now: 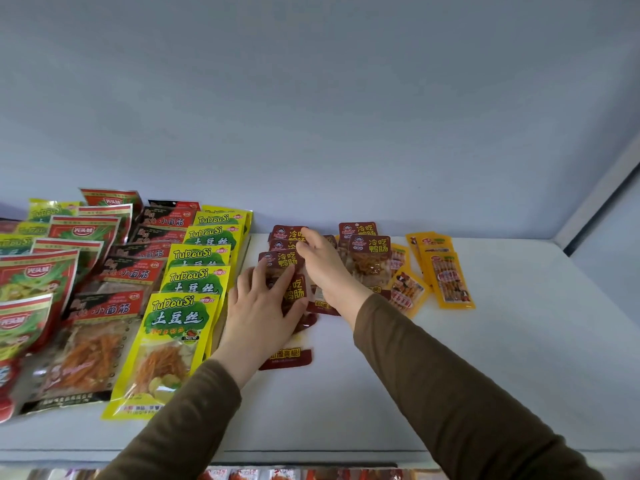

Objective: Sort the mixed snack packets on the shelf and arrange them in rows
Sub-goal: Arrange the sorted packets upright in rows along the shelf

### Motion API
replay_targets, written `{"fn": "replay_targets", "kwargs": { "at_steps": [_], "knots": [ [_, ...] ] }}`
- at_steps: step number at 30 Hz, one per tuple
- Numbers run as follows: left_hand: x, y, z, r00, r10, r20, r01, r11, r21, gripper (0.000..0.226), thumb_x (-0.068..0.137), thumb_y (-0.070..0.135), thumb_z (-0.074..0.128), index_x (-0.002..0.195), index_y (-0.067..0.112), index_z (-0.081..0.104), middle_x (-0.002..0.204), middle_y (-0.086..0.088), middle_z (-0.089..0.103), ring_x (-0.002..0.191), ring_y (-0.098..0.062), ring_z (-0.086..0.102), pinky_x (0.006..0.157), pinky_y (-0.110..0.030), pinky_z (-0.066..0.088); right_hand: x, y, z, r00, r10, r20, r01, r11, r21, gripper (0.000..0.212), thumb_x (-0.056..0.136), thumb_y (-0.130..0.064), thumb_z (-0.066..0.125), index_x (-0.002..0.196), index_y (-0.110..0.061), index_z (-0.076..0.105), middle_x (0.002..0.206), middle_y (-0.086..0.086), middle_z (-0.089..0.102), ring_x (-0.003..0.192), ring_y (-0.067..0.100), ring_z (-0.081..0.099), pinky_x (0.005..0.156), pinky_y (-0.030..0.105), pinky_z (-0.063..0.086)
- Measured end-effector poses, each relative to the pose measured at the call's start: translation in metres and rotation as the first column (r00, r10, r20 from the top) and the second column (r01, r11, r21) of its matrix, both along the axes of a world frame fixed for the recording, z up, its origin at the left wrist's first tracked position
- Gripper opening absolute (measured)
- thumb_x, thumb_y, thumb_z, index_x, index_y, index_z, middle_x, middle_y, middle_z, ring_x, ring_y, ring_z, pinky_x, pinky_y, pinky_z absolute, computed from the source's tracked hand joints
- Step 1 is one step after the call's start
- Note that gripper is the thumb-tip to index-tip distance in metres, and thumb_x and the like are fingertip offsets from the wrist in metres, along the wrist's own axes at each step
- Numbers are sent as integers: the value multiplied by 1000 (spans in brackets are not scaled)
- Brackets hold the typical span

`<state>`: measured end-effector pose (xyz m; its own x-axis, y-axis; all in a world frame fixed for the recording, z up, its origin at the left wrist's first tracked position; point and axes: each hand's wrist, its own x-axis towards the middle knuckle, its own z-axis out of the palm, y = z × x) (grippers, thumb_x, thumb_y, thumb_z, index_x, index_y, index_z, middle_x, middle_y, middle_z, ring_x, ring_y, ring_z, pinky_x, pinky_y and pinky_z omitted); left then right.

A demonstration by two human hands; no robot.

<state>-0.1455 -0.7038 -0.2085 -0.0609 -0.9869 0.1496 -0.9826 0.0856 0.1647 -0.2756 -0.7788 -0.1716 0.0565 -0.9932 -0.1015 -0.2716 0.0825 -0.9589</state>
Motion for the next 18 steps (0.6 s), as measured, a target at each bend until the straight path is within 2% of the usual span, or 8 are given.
{"fn": "replay_targets", "kwargs": {
  "at_steps": [3,5,7,9,10,11,14,18],
  "knots": [
    [-7,0,-6,994,-32,-101,40,996,81,70,98,73,22,161,48,6,173,-2,-3,158,-31,-6,126,-51,7,5,-4,3,998,-9,56,5,997,72,50,108,-21,40,157,-17,32,163,3,32,147,18,33,115,34,32],
    [-9,3,-9,995,-27,-99,37,994,104,69,99,73,23,161,48,7,173,-3,2,158,-32,-5,126,-52,9,4,-6,4,997,-31,77,21,991,132,51,109,-20,40,158,-15,29,162,3,34,133,14,44,93,21,43],
    [-9,6,-8,997,-21,-80,30,994,102,68,98,73,26,160,49,10,172,-3,8,157,-32,0,125,-53,12,2,-9,5,996,-55,72,42,984,172,49,109,-19,39,157,-15,32,151,1,46,104,7,50,63,11,40],
    [-9,8,-6,997,-32,-69,39,994,104,70,97,74,28,160,49,11,171,-2,12,156,-32,4,125,-52,14,1,-14,7,997,-74,35,67,981,181,42,109,-16,37,151,-11,40,117,-6,56,80,1,50,52,10,41],
    [-9,8,-5,997,-35,-67,42,994,102,72,96,74,29,160,48,11,170,-2,14,155,-32,6,124,-52,16,2,-17,9,996,-86,17,82,977,195,39,108,-14,37,147,-10,44,103,-8,55,77,0,49,54,14,43],
    [-9,9,-4,997,-33,-69,40,994,99,75,95,75,31,161,46,11,168,-1,16,154,-31,8,124,-51,18,3,-19,11,996,-92,-3,91,973,213,37,107,-12,38,143,-9,47,99,-6,56,80,4,53,60,20,47],
    [-8,10,-3,992,-6,-124,17,996,87,87,93,77,37,163,32,14,166,-2,20,153,-29,10,124,-49,22,8,-23,20,991,-53,-122,83,964,253,37,105,-11,39,141,-3,46,128,16,59,111,26,59,92,39,54],
    [-8,7,-3,982,-2,-187,27,991,133,94,91,78,41,164,25,12,173,-3,-2,158,-27,-11,127,-47,8,12,-27,36,964,20,-266,54,962,267,36,107,-11,41,141,0,44,134,19,58,119,30,60,95,37,51]
  ]
}}
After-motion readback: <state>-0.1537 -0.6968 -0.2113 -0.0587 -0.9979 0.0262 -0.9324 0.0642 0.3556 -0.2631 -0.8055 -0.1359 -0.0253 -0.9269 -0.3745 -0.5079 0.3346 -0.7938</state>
